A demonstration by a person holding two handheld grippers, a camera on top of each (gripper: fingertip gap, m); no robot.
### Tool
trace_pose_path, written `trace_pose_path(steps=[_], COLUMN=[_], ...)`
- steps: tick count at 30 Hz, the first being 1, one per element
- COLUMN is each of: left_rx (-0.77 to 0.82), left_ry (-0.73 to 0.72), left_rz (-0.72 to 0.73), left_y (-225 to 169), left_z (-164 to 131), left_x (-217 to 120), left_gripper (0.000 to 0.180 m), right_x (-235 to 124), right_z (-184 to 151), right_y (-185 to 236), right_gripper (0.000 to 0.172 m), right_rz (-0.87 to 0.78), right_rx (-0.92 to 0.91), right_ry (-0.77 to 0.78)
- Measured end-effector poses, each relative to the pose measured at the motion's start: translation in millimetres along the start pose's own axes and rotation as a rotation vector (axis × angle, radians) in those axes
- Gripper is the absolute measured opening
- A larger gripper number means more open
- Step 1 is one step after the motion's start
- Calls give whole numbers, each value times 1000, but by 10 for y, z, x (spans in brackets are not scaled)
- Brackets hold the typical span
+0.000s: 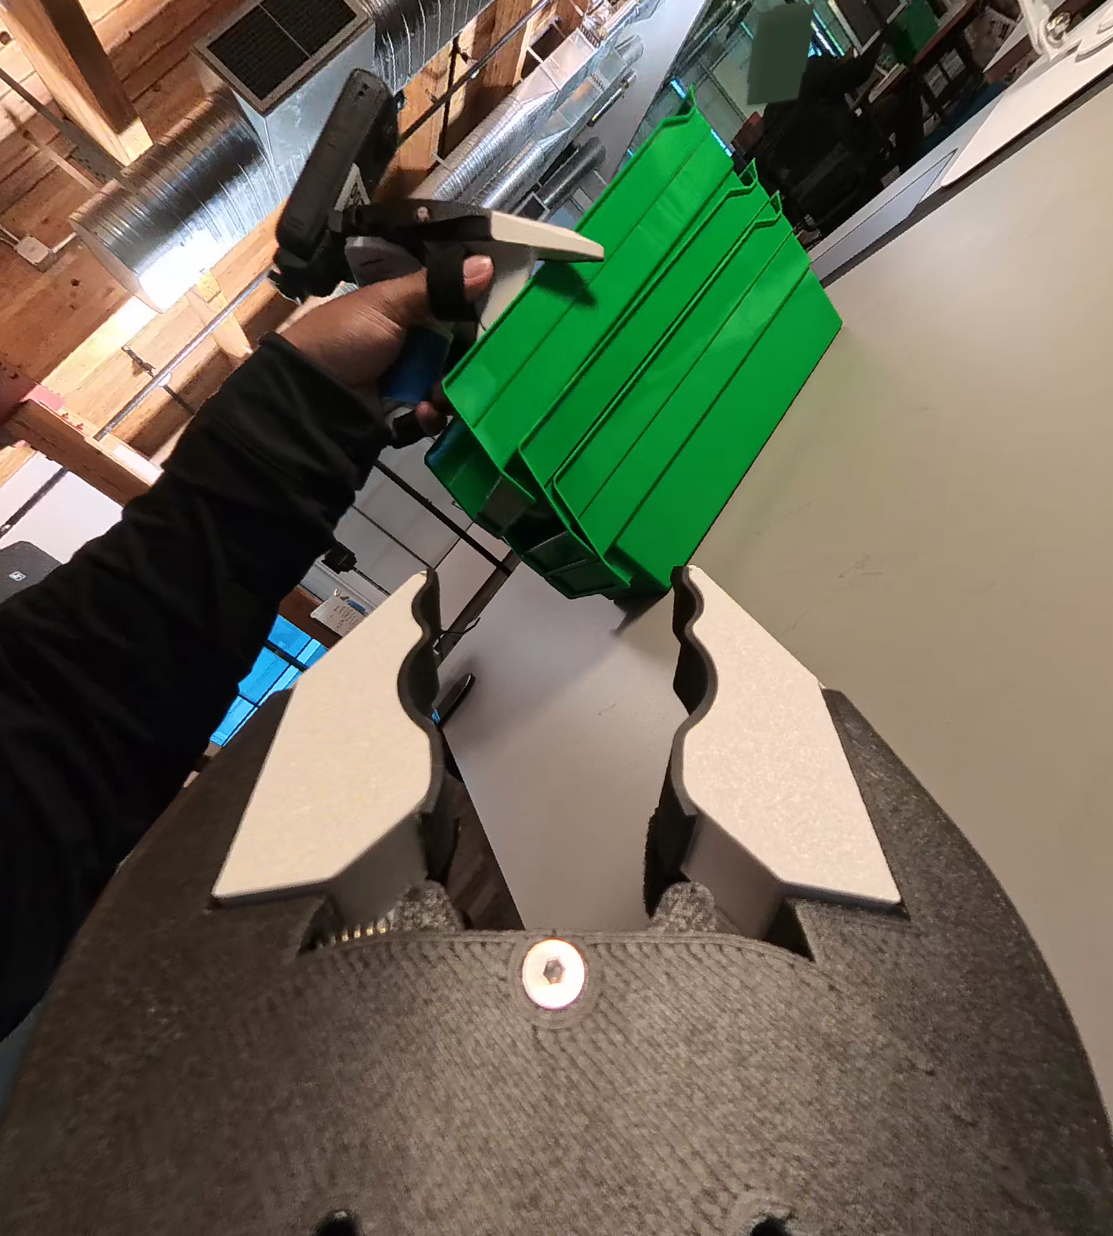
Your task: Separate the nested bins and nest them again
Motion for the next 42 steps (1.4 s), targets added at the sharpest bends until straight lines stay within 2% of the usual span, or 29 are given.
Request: trace_pose_path(steps=[5,10,15,18,20,22,24,27,31,33,36,42], left_rx=[8,21,6,-34,-55,-93,-169,-235,-325,-332,-314,-403], left_ry=[9,13,-78,-180,-216,-227,-207,-192,-249,-280,-299,-344], left_rz=[25,24,-112,-222,-213,-252,-365,-637,-795,-810,-843,-964], left_y=[4,-19,-139,-73,181,410,517,392,269,201,60,-410], left_z=[-83,-132,-12,126,147,99,-19,-179,-212,-202,-203,-136], left_x=[131,174,-68,-364,-478,-501,-408,-217,27,110,191,224], left_gripper=[116,128,137,129,123,111,111,116,116,125,124,123], right_x=[0,4,6,7,9,12,15,23,35,40,52,67], right_z=[0,-4,-7,-12,-14,-16,-19,-25,-42,-51,-65,-89], right_y=[2,3,9,13,15,12,9,5,2,2,-1,5], right_gripper=[71,70,70,70,70,70,70,69,69,69,69,70], right_rz=[1,-1,1,1,0,-2,-5,-14,-26,-32,-42,-60], right_rx=[-1,-4,-7,-11,-13,-14,-16,-24,-39,-49,-62,-95], right_ry=[0,3,5,7,8,10,12,15,25,31,41,55])
Point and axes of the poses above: each gripper's, where its closed fingertips meet, x out along the fingers, z out of its top, y = z × x across the jaws, the point moved 2 cm from there along -x, back along the fingers
